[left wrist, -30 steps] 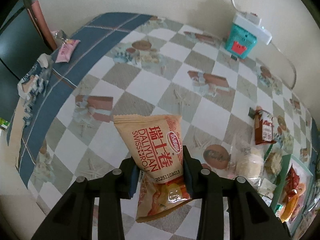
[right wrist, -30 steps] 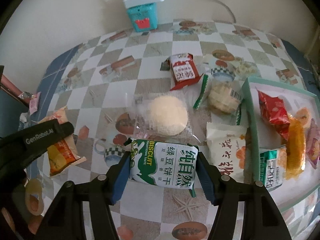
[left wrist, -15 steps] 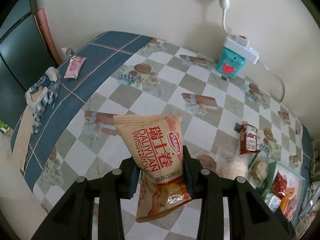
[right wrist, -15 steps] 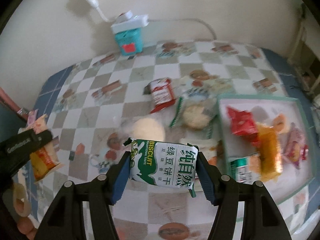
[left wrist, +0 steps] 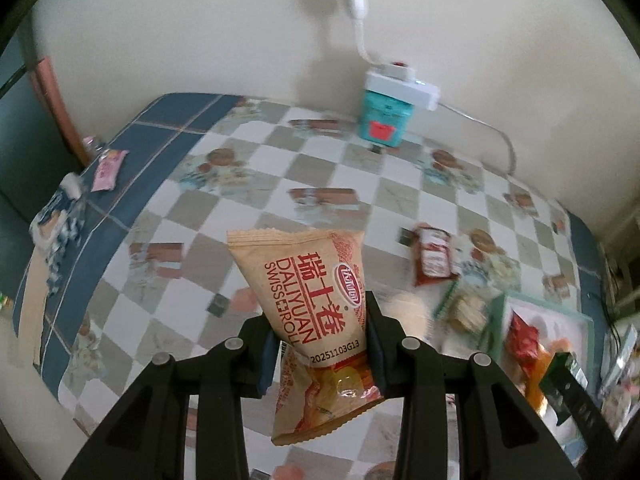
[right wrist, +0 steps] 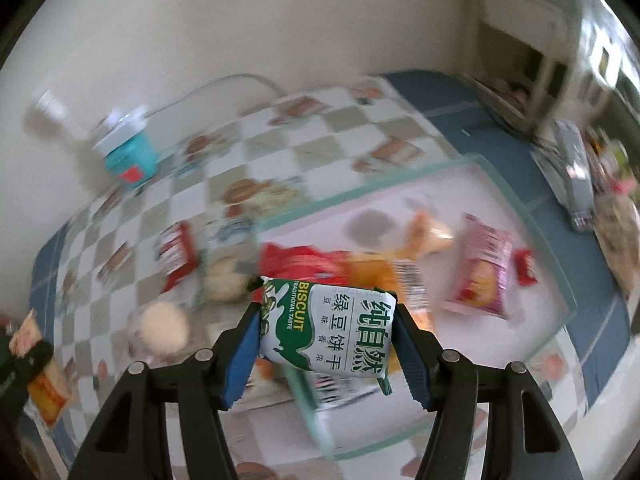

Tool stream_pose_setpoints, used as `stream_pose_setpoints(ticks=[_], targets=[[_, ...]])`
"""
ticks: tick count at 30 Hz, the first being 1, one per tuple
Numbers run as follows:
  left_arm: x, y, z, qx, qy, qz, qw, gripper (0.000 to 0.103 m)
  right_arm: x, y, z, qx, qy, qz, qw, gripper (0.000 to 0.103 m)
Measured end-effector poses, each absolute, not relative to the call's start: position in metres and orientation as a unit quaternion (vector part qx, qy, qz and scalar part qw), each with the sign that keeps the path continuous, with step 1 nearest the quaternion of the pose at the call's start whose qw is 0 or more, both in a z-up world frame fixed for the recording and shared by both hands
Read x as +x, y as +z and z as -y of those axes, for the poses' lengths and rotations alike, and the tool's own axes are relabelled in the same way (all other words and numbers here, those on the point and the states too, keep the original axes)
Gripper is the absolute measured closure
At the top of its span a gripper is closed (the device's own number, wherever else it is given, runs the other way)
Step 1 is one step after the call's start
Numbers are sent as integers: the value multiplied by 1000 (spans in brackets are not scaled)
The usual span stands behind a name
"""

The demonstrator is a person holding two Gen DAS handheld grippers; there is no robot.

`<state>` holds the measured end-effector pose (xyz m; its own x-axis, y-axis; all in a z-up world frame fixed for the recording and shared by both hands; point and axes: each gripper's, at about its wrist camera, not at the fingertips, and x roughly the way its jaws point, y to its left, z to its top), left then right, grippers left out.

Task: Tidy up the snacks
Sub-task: 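Lift both held packets and carry them over the white tray, then open both tools to drop the packets into the tray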

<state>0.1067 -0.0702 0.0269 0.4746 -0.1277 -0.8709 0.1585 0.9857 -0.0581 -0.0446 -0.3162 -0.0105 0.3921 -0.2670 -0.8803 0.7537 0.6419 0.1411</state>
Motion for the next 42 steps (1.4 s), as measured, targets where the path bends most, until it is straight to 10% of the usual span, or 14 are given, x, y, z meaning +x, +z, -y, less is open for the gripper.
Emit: stream_pose_setpoints(ticks=[42], targets=[[-43,-53,297,223,-362,-539,727,64,-157,-70,439,375,-456,-439,677,37]])
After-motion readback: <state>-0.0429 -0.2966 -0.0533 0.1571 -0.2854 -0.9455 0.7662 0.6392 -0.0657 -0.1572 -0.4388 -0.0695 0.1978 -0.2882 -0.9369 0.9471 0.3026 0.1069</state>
